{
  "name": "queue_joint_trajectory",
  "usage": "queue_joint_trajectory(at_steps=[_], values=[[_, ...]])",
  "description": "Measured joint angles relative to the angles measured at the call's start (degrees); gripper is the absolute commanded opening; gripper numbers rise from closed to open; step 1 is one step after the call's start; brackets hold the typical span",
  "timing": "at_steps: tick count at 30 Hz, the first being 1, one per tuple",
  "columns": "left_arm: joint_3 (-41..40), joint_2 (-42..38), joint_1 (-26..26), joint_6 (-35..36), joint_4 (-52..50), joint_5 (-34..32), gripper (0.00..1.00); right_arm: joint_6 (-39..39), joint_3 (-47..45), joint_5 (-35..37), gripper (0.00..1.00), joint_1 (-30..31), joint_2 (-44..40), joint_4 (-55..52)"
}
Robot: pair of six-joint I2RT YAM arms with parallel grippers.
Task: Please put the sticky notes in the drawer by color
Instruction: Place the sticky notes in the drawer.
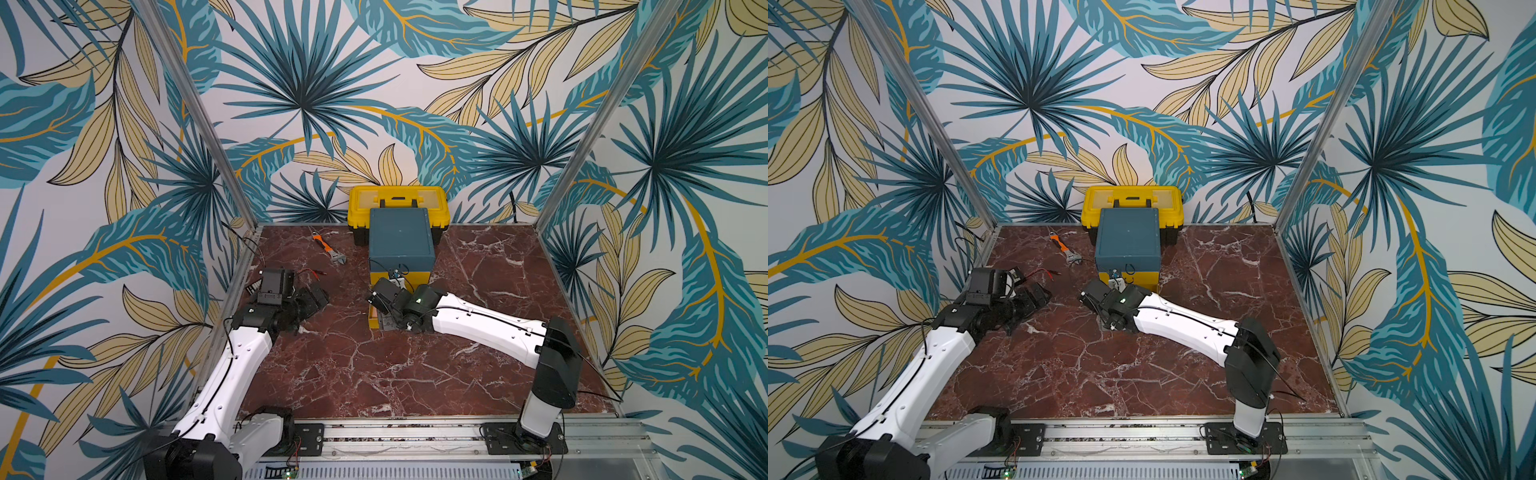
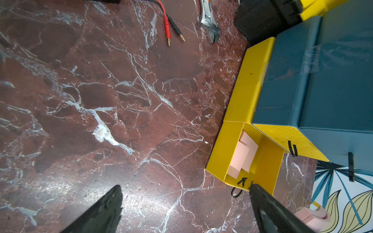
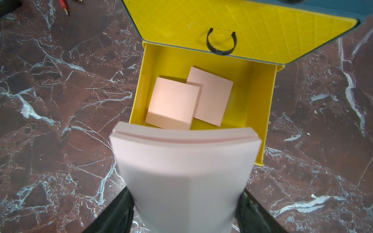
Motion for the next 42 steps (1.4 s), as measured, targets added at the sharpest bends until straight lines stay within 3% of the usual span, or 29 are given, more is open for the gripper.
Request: queue_joint_trajectory(at_steps=[31, 38, 42], values=[[2.2, 6.6, 0.0, 0.2, -0.3, -1.9, 1.0, -4.2, -0.7, 0.1, 0.76, -6.2, 11.0, 11.3], [2.2, 6.6, 0.3, 0.5, -0.2, -1.8, 1.0, -4.2, -0.7, 0.1, 0.8, -6.4, 11.5, 11.4], [2.2, 6.6, 0.4, 0.6, 0.2, -1.6, 1.0, -4.1, -0.7, 0.0, 0.87, -6.5, 11.5, 11.5]])
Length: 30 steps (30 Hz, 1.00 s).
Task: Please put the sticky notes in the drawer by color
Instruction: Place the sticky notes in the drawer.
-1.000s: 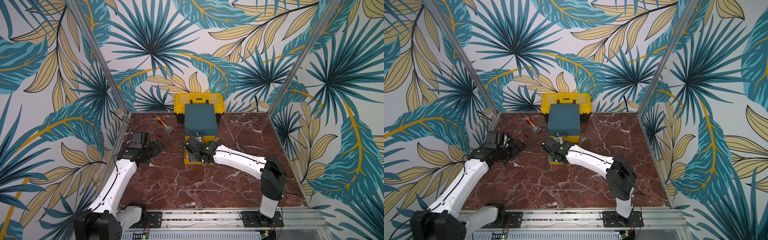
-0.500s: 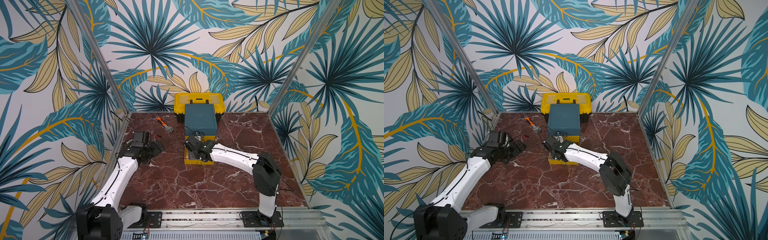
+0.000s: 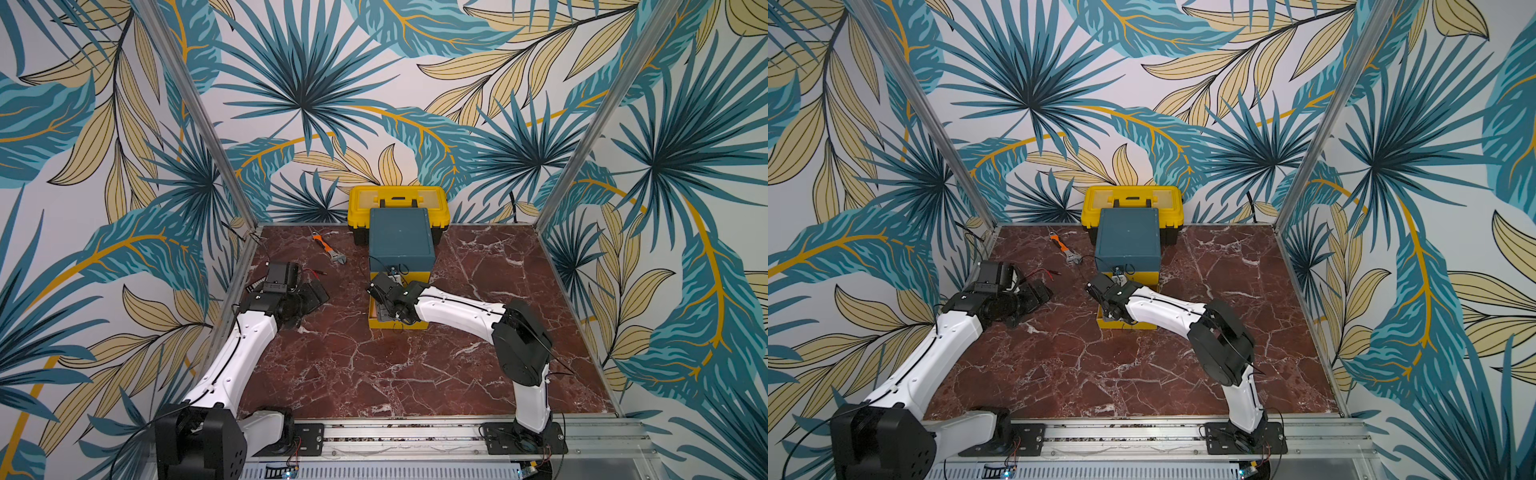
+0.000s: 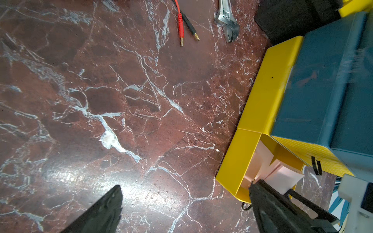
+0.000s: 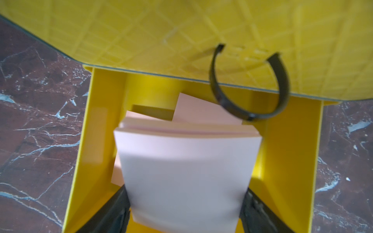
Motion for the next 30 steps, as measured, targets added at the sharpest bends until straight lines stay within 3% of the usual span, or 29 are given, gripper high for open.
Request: queue_joint_trajectory(at_steps=[9, 15, 19, 23, 30], values=[[0.0, 0.3, 0.2, 0.1, 0.5, 1.4, 1.0, 0.0, 0.4, 0.5, 0.91, -0.2, 0.0, -0.2], [0.0, 0.3, 0.2, 0.2, 0.5, 1.9, 1.0, -0.2, 0.2, 1.1, 0.86, -0.3, -1.4, 0.0], [0.0, 0.3, 0.3, 0.1, 0.5, 2.5, 1.0, -0.6, -4.2, 1.0, 0.8, -0.3, -8.3, 3.0], [0.0, 0.3, 0.3, 0.1, 0.5, 3.8, 1.0, -1.0, -10.7, 1.0, 0.63, -0.4, -16.7, 5.7], [0.0, 0.4, 0.3, 0.1, 0.5, 5.5, 1.0, 0.4, -24.2, -0.2, 0.06, 0.4, -26.3, 8.6]])
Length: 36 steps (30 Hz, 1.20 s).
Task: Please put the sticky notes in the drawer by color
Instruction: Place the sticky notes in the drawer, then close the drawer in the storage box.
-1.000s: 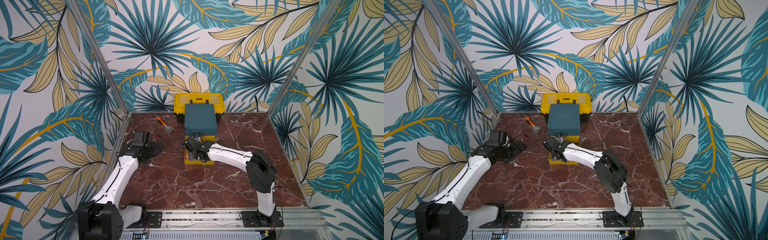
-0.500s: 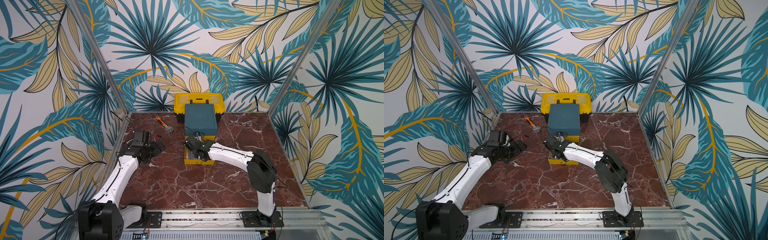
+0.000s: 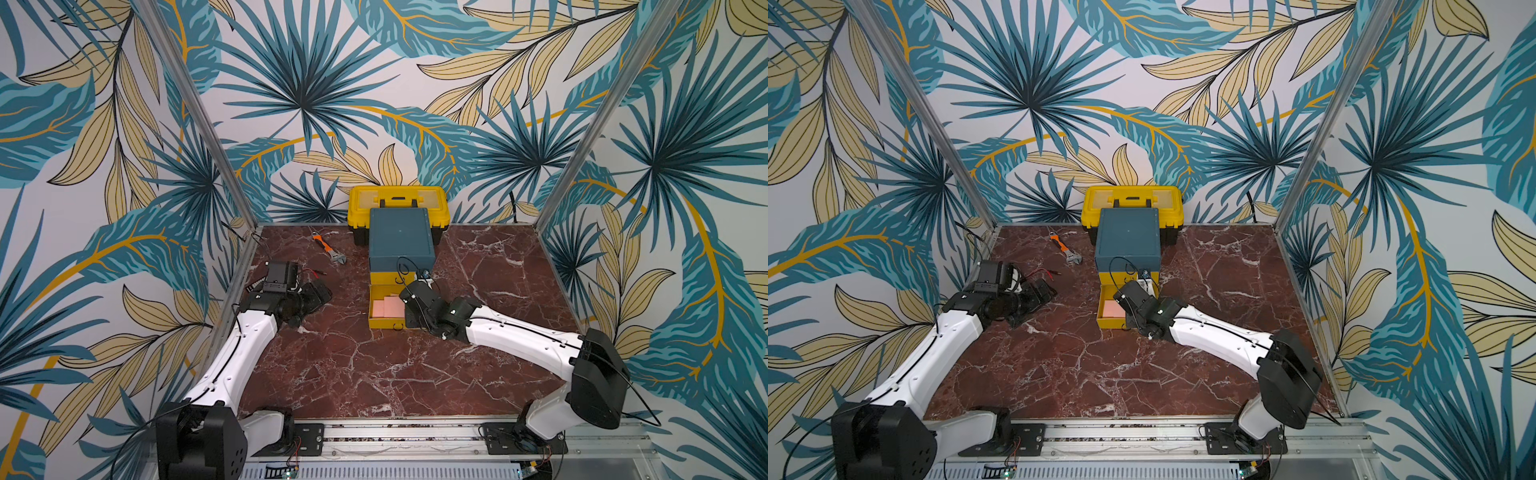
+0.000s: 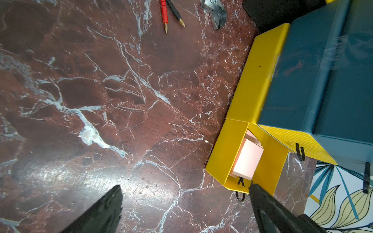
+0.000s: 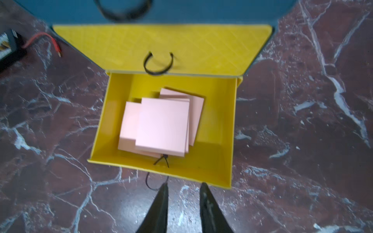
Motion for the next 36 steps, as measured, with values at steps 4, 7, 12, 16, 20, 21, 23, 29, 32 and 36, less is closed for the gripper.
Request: queue_joint_trajectory(at_steps=[4, 7, 12, 16, 20, 21, 23, 29, 32, 36], values=[[0.0, 0.0, 0.0, 0.0, 0.0, 0.4, 1.0, 1.8, -4.5, -0.8, 0.0, 2.0, -2.4, 0.2], [0.0, 0.0, 0.0, 0.0, 0.0, 0.4, 1.0, 3.3, -7.0, -1.7, 0.0, 3.5, -3.4, 0.6], [0.0, -0.4, 0.0, 0.0, -0.1, 0.6, 1.0, 5.9, -10.1, -2.7, 0.0, 4.8, -3.1, 1.7], [0.2, -0.4, 0.0, 0.0, -0.5, 0.6, 1.0, 6.8, -10.2, -2.7, 0.0, 4.8, -0.5, 3.8], [1.2, -0.5, 0.0, 0.0, -1.1, 0.5, 1.0, 6.4, -9.5, -1.4, 0.0, 4.8, 2.7, 5.1], [1.4, -0.5, 0.0, 0.0, -1.1, 0.5, 1.0, 6.2, -9.0, -0.9, 0.0, 4.8, 3.5, 5.1], [1.5, -0.5, 0.0, 0.0, -1.1, 0.5, 1.0, 5.6, -7.8, 0.6, 0.0, 4.8, 5.3, 5.2], [1.5, -0.3, 0.0, -0.1, -1.1, 0.5, 1.0, 3.5, -6.3, 4.1, 0.0, 4.0, 8.4, 7.2], [1.5, 0.4, 0.0, -0.1, -1.0, 0.5, 1.0, 2.4, -5.4, 5.5, 0.0, 3.5, 9.6, 7.9], [1.5, 1.7, 0.0, -0.1, -0.9, 0.6, 1.0, 0.7, -4.7, 7.2, 0.0, 3.0, 10.4, 9.2]])
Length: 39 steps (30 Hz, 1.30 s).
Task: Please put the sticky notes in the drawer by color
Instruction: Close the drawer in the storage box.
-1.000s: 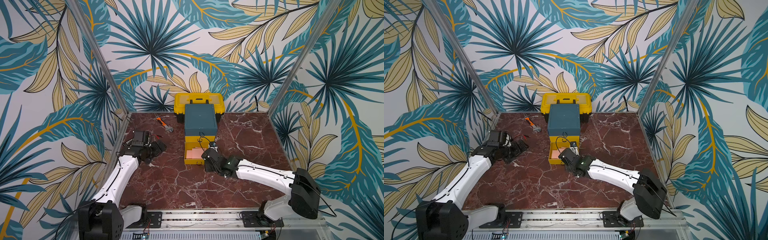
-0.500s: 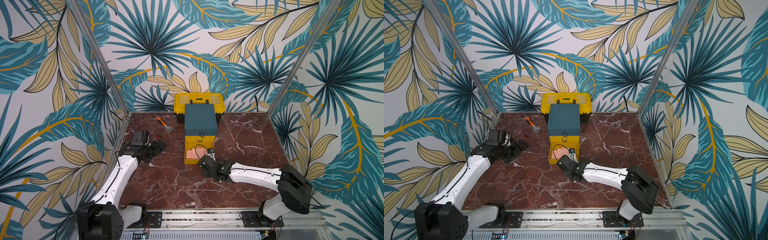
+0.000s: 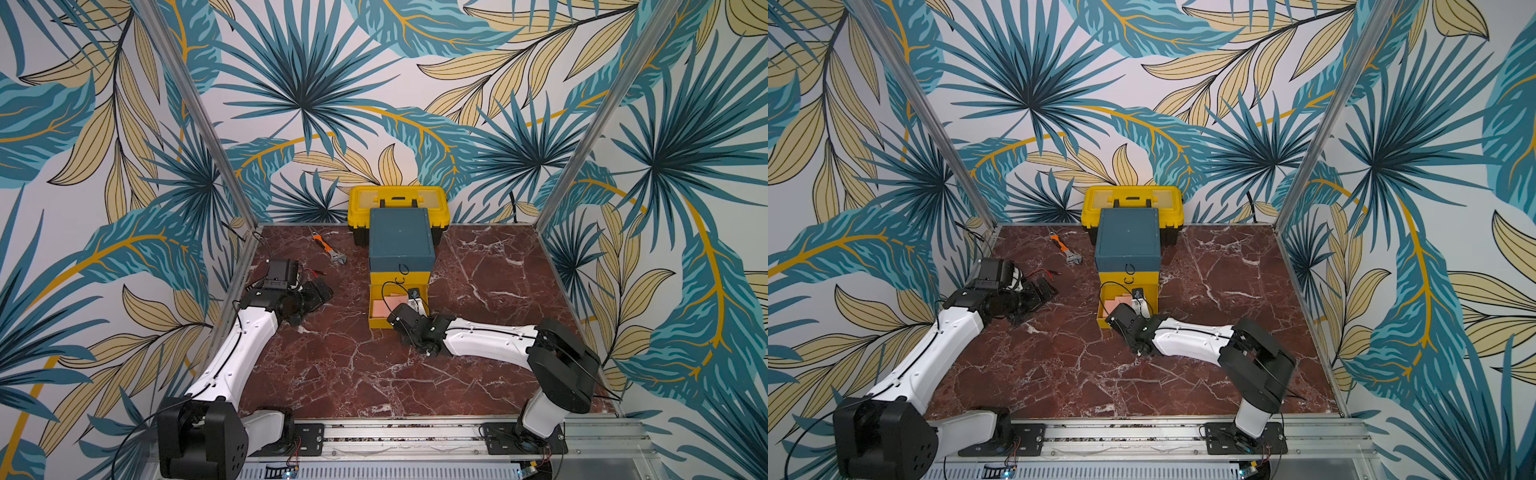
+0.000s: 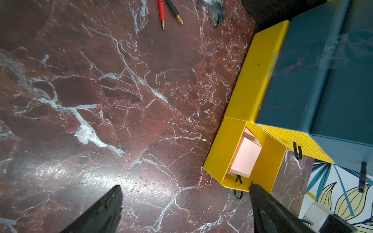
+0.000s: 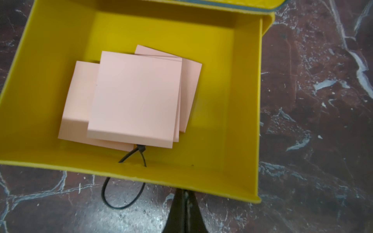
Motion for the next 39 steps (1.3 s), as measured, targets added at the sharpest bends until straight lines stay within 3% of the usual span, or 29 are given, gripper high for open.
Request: queue_joint_trajectory(at_steps=[39], values=[[1.7, 6.4, 0.0, 0.0, 2.8, 0.0, 1.0, -11.4, 8.3, 11.2, 0.0, -2.4, 12.2, 15.2]])
